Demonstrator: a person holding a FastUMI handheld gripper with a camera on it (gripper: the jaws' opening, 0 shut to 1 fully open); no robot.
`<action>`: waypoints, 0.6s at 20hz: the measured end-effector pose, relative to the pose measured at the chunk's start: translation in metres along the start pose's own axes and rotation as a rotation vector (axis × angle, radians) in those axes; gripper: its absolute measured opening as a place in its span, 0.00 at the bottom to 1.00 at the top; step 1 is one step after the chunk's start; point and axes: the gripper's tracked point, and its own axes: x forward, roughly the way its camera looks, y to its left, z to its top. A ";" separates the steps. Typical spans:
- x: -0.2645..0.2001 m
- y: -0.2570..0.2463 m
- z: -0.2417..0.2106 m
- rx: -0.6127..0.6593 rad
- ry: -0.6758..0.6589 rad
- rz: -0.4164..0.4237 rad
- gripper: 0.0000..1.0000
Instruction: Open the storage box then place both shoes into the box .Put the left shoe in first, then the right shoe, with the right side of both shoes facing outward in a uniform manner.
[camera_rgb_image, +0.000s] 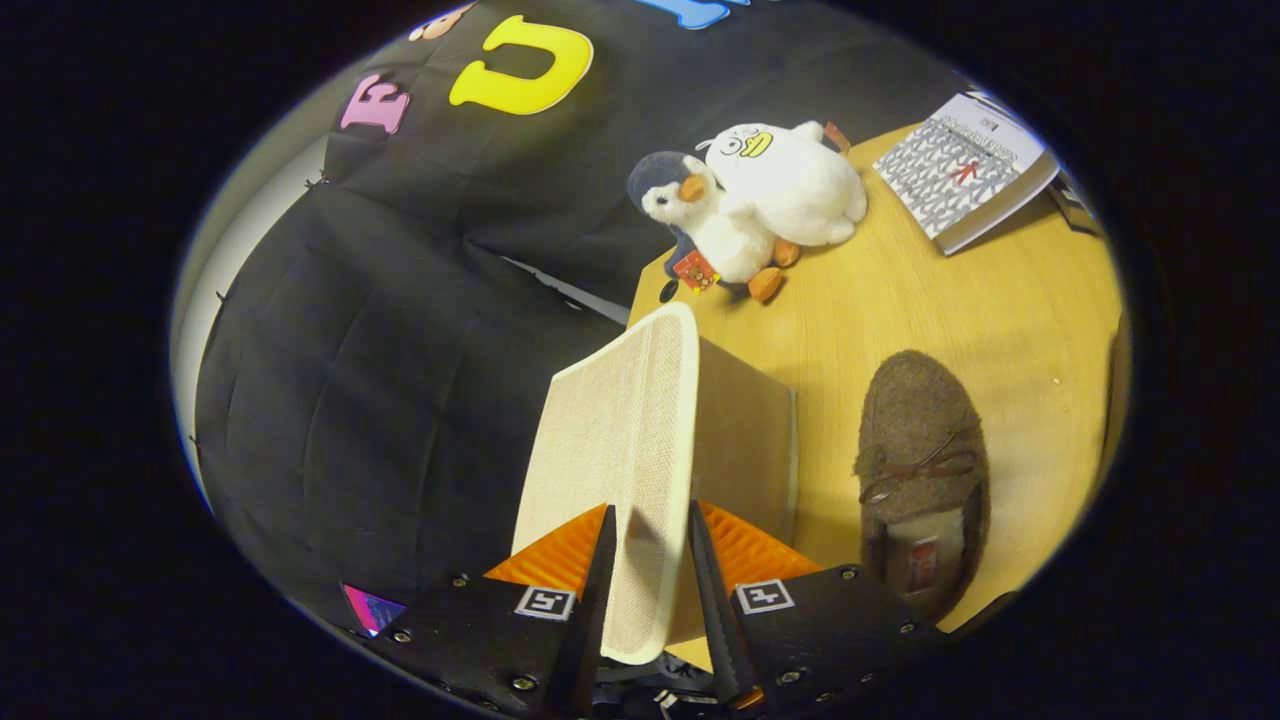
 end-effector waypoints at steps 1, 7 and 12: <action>0.001 0.003 -0.004 -0.016 0.027 0.016 0.44; 0.005 0.003 0.004 -0.021 0.030 -0.007 0.00; -0.005 0.018 0.010 -0.025 0.019 -0.006 0.00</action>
